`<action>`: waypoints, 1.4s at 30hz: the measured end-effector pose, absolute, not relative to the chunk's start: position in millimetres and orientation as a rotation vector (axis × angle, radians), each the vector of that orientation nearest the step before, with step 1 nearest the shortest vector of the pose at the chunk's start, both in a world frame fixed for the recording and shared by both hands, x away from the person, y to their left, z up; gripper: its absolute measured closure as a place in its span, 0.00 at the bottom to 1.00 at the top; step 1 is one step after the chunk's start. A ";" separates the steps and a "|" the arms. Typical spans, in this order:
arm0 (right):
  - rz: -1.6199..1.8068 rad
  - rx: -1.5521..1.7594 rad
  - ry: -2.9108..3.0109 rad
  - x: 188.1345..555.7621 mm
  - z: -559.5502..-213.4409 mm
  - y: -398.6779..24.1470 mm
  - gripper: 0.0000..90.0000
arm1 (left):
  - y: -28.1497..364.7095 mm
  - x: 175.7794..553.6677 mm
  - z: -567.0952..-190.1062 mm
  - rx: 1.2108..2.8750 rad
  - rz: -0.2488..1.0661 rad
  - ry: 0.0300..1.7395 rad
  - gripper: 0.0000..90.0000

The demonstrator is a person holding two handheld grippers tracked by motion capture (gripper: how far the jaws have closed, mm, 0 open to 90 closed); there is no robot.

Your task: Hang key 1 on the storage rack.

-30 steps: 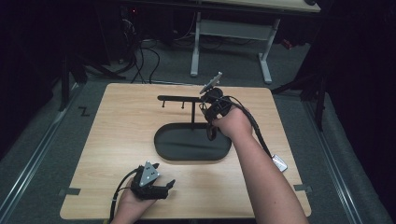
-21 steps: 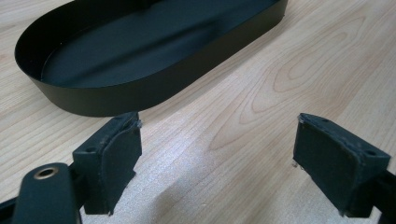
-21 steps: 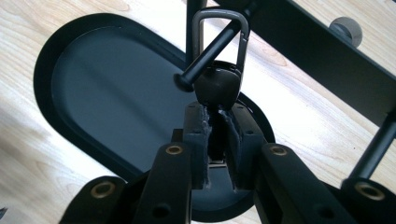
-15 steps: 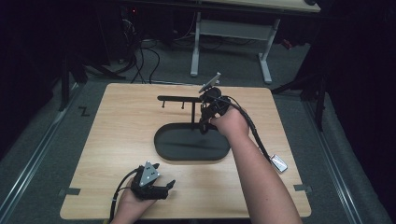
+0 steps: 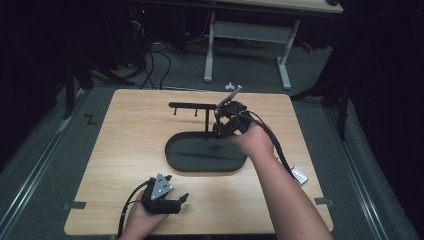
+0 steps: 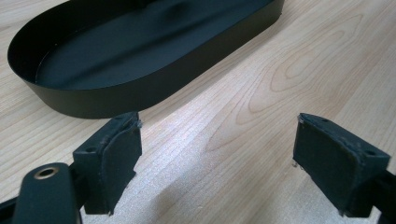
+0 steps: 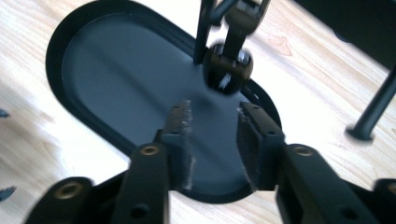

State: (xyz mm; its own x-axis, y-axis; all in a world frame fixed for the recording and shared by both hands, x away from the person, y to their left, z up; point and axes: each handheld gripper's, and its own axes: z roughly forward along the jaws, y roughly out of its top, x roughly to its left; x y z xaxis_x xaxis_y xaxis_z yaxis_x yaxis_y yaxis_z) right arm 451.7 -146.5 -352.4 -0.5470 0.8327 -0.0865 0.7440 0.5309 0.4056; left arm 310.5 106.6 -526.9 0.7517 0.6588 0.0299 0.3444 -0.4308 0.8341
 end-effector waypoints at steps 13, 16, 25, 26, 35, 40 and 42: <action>0.559 1.353 2.495 395.0 -388.8 -182.4 0.57 | 105.7 310.7 -527.7 2.058 0.445 0.760 0.18; 0.559 1.360 2.474 383.8 -396.0 -193.8 0.55 | 105.5 310.6 -527.8 2.063 0.446 0.761 0.18; 0.619 1.422 2.402 363.1 -417.4 -233.1 0.54 | 103.6 309.8 -529.4 2.072 0.442 0.759 0.18; 0.625 1.428 2.396 361.1 -420.0 -236.9 0.54 | 103.6 309.8 -529.5 2.074 0.440 0.759 0.18; 0.678 1.469 2.348 346.8 -441.2 -271.1 0.54 | 103.9 310.1 -530.0 2.078 0.441 0.760 0.18; 0.700 1.494 2.303 340.8 -447.7 -292.4 0.54 | 103.7 310.3 -530.3 2.079 0.442 0.758 0.18; 0.705 1.507 2.277 338.7 -448.9 -300.3 0.54 | 103.6 310.3 -530.4 2.077 0.444 0.758 0.18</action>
